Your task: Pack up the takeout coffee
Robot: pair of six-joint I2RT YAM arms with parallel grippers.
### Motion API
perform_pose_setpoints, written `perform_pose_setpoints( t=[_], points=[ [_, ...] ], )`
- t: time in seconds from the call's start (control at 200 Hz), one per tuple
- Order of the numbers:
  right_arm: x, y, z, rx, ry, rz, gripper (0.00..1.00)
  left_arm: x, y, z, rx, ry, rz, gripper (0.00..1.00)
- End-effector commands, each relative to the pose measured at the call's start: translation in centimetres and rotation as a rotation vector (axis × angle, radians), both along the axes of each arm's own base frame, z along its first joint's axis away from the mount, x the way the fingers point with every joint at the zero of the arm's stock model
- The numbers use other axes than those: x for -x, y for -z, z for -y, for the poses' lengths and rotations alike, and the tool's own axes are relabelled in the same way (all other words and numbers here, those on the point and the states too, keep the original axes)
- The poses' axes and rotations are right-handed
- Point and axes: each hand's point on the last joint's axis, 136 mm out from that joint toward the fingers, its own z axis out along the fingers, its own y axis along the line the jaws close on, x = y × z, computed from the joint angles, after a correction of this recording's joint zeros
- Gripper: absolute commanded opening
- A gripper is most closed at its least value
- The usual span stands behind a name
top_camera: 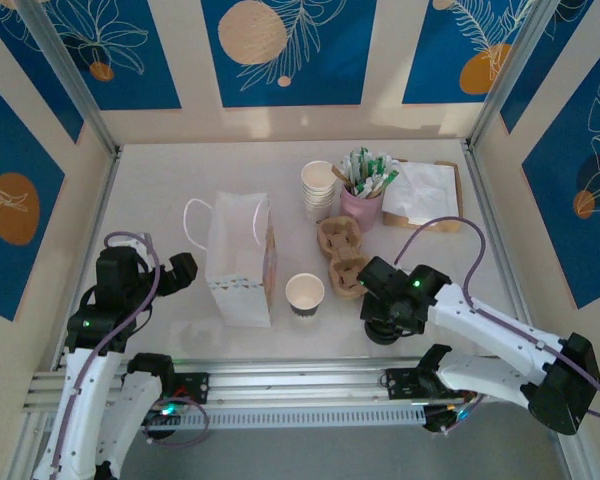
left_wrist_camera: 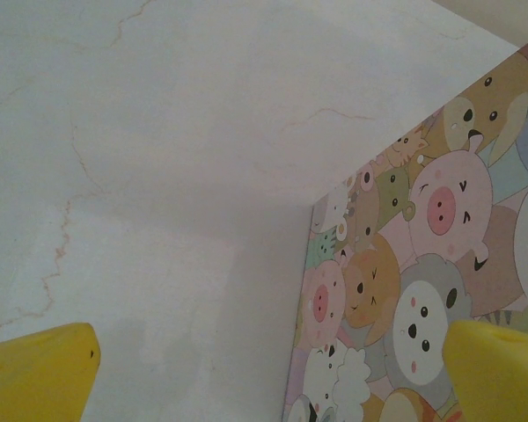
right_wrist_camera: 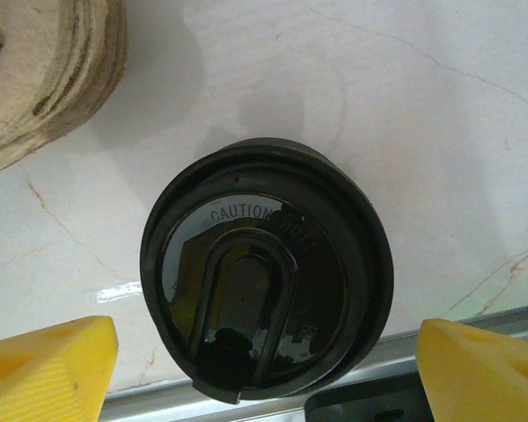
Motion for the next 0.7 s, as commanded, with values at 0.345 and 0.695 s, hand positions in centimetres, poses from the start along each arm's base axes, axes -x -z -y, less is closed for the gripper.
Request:
perform_pose_setpoints(
  t=[0.345, 0.695],
  points=[
    [0.1, 1.5, 0.5, 0.086, 0.013, -0.027, 0.87, -0.2, -0.1, 0.1, 0.007, 0.011, 0.017, 1.0],
    [-0.3, 2.1, 0.3, 0.099, 0.008, -0.022, 0.86, -0.2, -0.1, 0.1, 0.007, 0.011, 0.014, 1.0]
  ],
)
